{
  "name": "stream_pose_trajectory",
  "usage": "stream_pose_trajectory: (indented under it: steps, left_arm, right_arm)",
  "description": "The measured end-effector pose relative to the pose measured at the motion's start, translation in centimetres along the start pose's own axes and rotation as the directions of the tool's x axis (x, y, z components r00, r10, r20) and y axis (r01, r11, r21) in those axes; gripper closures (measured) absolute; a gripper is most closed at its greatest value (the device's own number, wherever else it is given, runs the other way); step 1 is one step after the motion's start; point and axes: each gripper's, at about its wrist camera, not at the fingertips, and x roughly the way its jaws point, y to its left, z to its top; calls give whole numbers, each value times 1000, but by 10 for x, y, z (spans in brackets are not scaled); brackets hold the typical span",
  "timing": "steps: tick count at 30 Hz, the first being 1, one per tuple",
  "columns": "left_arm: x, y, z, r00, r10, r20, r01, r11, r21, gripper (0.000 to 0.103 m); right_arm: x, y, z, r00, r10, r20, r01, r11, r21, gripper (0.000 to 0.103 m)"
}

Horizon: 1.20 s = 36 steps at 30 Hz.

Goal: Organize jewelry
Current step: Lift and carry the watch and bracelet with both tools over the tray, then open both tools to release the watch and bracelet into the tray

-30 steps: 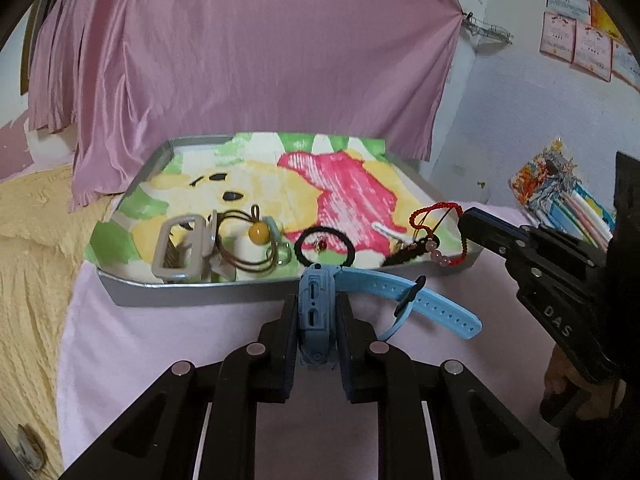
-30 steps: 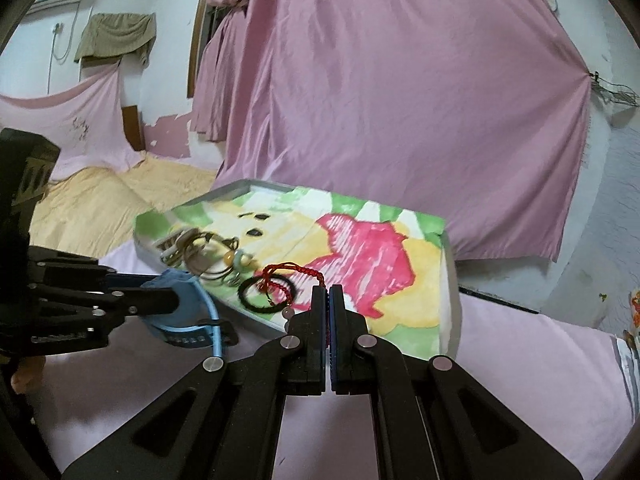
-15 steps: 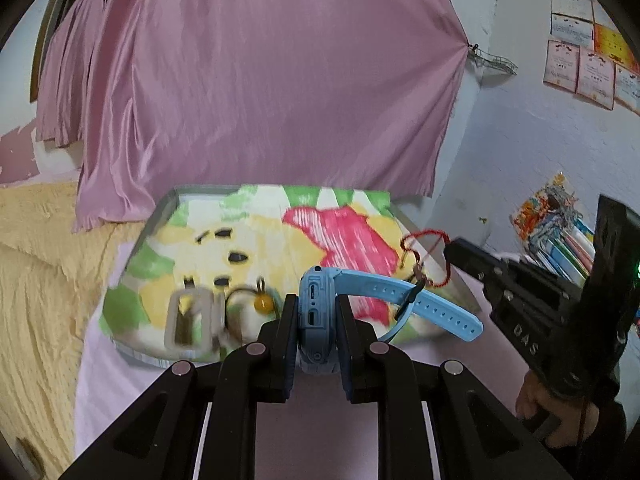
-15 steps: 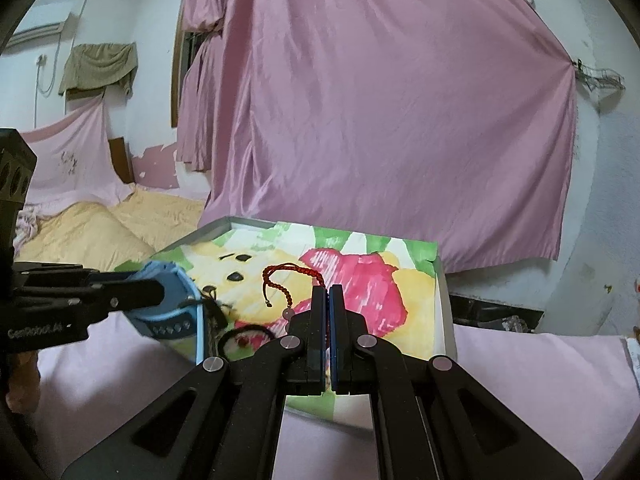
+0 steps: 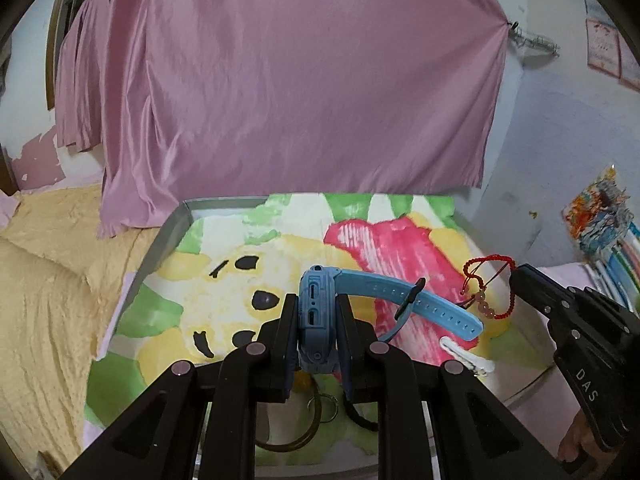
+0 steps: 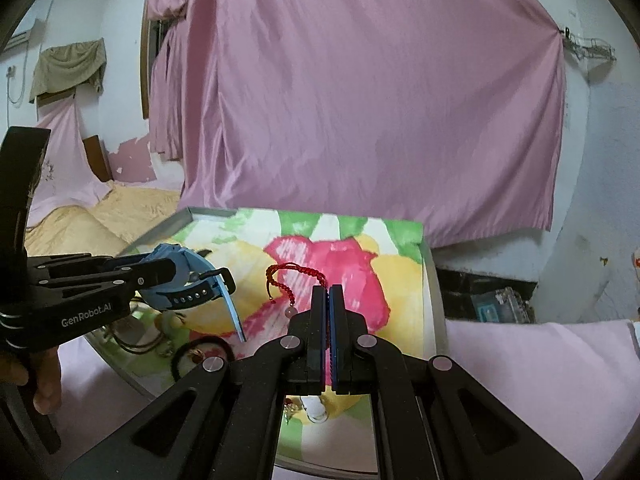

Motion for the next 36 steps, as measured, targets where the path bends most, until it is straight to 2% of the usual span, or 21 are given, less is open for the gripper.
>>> stream_pose_trajectory:
  steps: [13, 24, 27, 30, 36]
  left_arm:
    - [21, -3, -3, 997, 50, -62, -49, 999, 22, 86]
    - [24, -4, -4, 996, 50, -80, -48, 999, 20, 83]
    - [23, -2, -4, 996, 46, -78, -46, 999, 8, 70]
    - [20, 1, -3, 998, 33, -60, -33, 999, -14, 46]
    - [18, 7, -2, 999, 30, -44, -31, 999, -39, 45]
  right_arm:
    - [29, 4, -10, 995, 23, -100, -23, 1000, 1, 101]
    - [37, 4, -12, 990, 33, -139, -32, 999, 8, 101]
    - [38, 3, -13, 989, 35, -142, -34, 999, 11, 101]
    - [39, 3, -13, 989, 35, -141, -33, 999, 15, 101]
    - [37, 2, -14, 990, 34, -136, -32, 999, 23, 100]
